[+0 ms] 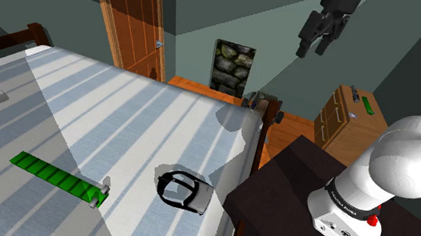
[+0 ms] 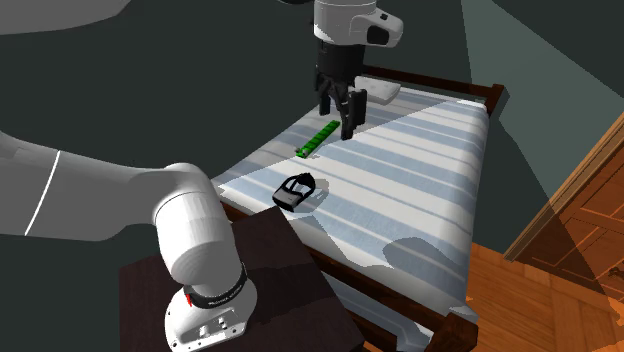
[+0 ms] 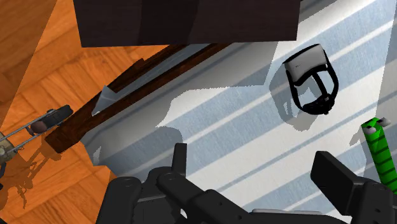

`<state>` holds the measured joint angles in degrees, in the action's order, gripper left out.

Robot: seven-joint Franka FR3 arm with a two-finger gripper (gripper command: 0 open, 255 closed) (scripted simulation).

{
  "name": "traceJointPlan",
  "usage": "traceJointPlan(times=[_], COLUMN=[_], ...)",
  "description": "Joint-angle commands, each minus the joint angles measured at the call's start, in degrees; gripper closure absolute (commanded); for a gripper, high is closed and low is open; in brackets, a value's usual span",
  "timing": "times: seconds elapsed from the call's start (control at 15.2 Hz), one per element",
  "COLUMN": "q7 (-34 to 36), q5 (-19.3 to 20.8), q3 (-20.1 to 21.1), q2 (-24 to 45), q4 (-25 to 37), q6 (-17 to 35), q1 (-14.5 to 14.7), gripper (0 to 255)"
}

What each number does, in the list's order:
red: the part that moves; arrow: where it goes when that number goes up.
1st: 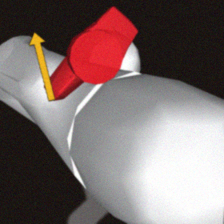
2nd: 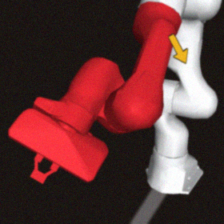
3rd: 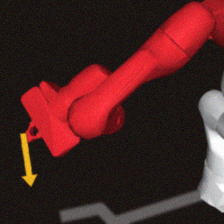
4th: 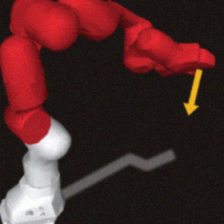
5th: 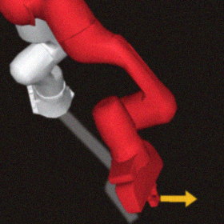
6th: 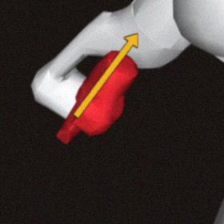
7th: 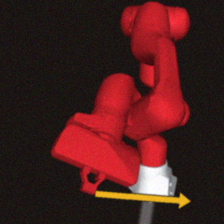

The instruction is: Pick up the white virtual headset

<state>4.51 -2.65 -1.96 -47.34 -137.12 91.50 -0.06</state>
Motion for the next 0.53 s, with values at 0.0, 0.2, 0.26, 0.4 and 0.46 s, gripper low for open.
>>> traceJointPlan(times=[0.0,0.2,0.26,0.4,0.46], q7=[0.0,1.0,1.3,2.0,2.3], q5=[0.0,-1.2,-1.6,-2.5,-2.9], q3=[0.0,2.0,2.6,4.0,4.7], q2=[0.0,1.4,2.0,3.5,4.4], q4=[0.0,-3.9,-5.1,-7.2,-8.2], q6=[0.0,5.0,6.7,10.2,12.0], q1=[0.0,1.2,1.6,2.4,2.8], gripper=[0,0,0,0,0])
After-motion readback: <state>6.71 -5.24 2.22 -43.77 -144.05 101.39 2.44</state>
